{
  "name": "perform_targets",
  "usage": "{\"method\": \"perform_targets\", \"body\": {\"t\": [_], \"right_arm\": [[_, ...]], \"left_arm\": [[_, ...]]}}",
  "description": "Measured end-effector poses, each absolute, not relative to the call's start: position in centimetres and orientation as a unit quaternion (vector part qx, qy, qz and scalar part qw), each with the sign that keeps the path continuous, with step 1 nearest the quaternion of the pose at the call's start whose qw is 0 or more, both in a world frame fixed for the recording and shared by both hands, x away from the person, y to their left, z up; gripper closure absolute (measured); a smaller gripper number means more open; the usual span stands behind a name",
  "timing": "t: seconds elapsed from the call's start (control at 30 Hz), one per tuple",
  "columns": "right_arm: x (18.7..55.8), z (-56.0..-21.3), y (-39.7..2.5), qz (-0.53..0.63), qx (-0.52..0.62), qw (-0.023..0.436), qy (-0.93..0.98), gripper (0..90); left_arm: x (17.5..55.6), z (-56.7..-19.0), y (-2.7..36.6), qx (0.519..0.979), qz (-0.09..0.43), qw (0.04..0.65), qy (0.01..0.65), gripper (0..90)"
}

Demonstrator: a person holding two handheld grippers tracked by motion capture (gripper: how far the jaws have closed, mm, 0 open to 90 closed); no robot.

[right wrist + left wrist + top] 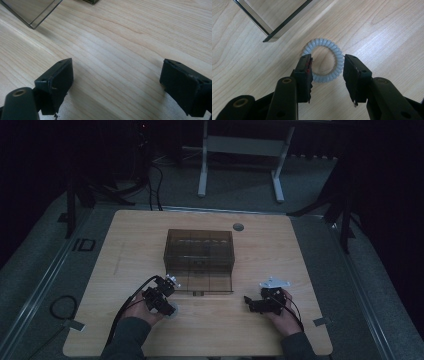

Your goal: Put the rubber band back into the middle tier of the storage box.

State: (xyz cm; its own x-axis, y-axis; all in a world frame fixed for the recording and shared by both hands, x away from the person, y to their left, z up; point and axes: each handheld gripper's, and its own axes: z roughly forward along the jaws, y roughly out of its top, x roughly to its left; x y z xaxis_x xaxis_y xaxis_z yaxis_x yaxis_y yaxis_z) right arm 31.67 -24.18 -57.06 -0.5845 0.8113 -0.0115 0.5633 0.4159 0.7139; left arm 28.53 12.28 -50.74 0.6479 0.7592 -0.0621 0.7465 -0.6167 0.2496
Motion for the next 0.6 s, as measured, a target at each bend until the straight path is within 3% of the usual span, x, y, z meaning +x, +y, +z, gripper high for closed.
{"method": "perform_targets", "body": {"t": [0.6], "right_arm": [[31.68,-57.07,-24.17,0.343,0.417,0.181,0.822,11.5]], "left_arm": [[29.52,-51.57,12.11,0.895,0.030,0.083,0.437,62.2]]}}
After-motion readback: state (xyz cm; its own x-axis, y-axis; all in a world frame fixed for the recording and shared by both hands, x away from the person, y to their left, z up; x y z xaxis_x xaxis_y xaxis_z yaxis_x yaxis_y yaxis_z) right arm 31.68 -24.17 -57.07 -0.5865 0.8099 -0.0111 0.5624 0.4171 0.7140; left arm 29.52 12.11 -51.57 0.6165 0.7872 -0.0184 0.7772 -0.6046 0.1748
